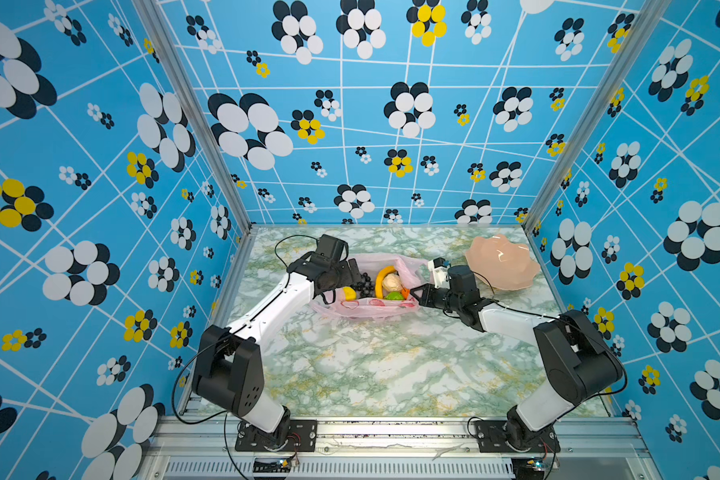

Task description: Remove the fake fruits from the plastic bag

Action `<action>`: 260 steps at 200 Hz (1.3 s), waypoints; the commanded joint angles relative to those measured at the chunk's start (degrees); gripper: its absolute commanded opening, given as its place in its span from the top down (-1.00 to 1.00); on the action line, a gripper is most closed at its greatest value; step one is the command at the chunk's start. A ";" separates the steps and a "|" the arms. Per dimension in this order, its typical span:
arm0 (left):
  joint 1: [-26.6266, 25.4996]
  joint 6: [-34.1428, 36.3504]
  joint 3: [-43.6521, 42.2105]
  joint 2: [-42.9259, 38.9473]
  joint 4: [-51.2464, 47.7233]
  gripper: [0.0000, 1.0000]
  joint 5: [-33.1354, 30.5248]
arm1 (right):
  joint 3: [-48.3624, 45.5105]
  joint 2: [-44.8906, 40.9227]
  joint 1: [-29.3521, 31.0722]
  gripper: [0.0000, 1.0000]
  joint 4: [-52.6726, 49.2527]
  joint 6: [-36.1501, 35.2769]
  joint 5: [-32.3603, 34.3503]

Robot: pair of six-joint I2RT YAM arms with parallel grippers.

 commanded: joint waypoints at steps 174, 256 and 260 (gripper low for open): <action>8.22 -7.09 -31.37 0.26 31.66 0.88 14.61 | -0.98 9.88 -8.98 1.00 19.73 20.61 -10.66; -2.45 -3.36 -24.69 4.74 29.79 0.90 8.41 | 3.14 -7.26 -8.54 -0.51 -20.68 -2.00 6.99; -3.05 -3.32 -24.26 5.19 29.56 0.90 7.95 | 3.39 -7.64 -8.37 -0.52 -21.76 -2.51 7.73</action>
